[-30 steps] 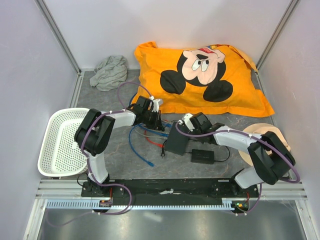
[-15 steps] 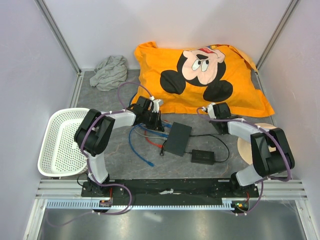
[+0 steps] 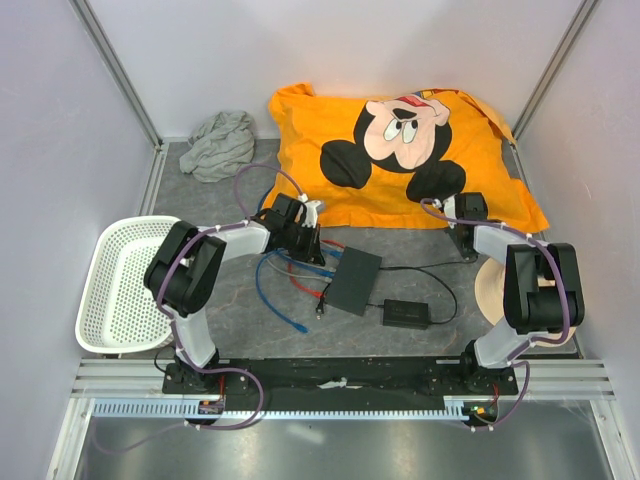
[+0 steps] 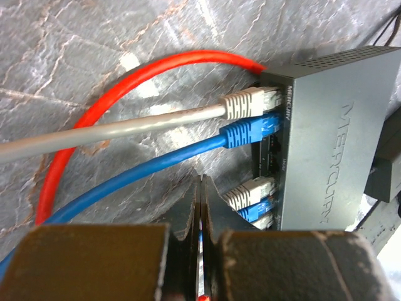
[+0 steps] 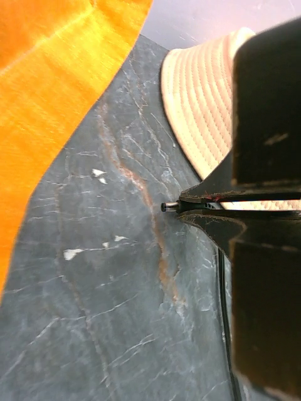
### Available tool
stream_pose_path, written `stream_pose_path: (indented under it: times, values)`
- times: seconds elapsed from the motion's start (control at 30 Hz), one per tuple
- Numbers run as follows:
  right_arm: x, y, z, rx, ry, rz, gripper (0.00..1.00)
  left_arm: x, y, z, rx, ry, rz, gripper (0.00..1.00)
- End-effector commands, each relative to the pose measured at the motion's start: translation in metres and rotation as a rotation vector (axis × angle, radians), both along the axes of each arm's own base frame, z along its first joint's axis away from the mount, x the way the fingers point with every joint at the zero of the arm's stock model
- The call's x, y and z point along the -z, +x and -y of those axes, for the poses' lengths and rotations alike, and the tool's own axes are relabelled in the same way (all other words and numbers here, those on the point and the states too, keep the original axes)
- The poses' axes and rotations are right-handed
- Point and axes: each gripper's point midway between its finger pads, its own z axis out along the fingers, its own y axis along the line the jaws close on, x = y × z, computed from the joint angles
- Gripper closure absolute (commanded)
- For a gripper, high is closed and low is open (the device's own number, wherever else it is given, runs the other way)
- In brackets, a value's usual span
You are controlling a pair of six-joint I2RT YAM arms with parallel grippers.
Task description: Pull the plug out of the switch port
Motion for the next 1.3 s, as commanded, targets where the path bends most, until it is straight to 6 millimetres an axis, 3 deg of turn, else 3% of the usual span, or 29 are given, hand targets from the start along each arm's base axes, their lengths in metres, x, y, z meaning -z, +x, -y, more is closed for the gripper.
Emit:
stream_pose_path:
  times: [0.0,0.33,0.43,0.47,0.5,0.6,0.63,0.67,0.7,0.73,0.77,0.87,1.0,1.1,1.17,1.23,1.27]
  values:
    - [-0.015,0.017,0.003,0.016,-0.014,0.033,1.0,-0.004,-0.004,-0.007,0.022,0.029,0.031,0.98]
    - [-0.025,0.026,-0.008,0.066,0.072,0.055,1.0,-0.009,-0.007,-0.013,0.029,0.045,0.048,0.98]
    - [-0.026,0.026,-0.004,0.071,0.046,0.052,1.0,-0.022,-0.015,-0.025,0.052,0.053,0.065,0.99]
    - [-0.028,0.025,0.007,0.094,0.035,0.056,1.0,-0.025,-0.016,-0.03,0.051,0.056,0.08,0.98]
    - [-0.03,0.026,0.009,0.099,0.026,0.062,1.0,-0.041,-0.013,-0.036,0.03,0.044,0.129,0.98]
    - [-0.032,0.029,0.012,0.128,0.027,0.076,1.0,-0.051,-0.023,-0.045,0.018,0.034,0.162,0.99]
    - [-0.03,0.03,0.007,0.119,0.053,0.065,0.99,-0.05,-0.025,-0.046,0.022,0.029,0.17,0.99]
    - [-0.029,0.026,0.001,0.109,0.092,0.037,0.88,-0.053,-0.025,-0.046,0.029,0.026,0.184,0.98]
    - [-0.036,0.032,-0.01,0.115,0.159,0.058,0.71,-0.055,-0.024,-0.045,0.038,0.022,0.191,0.98]
    - [-0.044,0.037,-0.031,0.075,0.268,0.074,0.62,-0.063,-0.019,-0.041,0.045,0.009,0.21,0.98]
    - [-0.049,0.033,-0.045,0.064,0.332,0.059,0.38,-0.065,-0.019,-0.039,0.063,0.007,0.209,0.98]
    - [-0.087,0.04,-0.104,-0.07,0.47,0.092,0.18,-0.081,-0.015,-0.026,0.108,-0.049,0.202,0.91]
    - [-0.111,0.017,-0.18,-0.272,0.635,0.031,0.16,-0.099,-0.004,-0.015,0.137,-0.104,0.207,0.56]
    - [-0.121,-0.008,-0.227,-0.369,0.821,-0.067,0.18,-0.107,0.005,-0.009,0.167,-0.145,0.215,0.47]
    - [-0.115,-0.024,-0.249,-0.394,0.928,-0.161,0.17,-0.103,0.011,-0.006,0.197,-0.156,0.211,0.46]
    - [-0.107,-0.035,-0.262,-0.417,0.987,-0.224,0.16,-0.11,0.021,-0.001,0.225,-0.175,0.227,0.45]
    - [-0.1,-0.042,-0.266,-0.419,1.002,-0.256,0.15,-0.096,0.027,-0.001,0.239,-0.163,0.208,0.45]
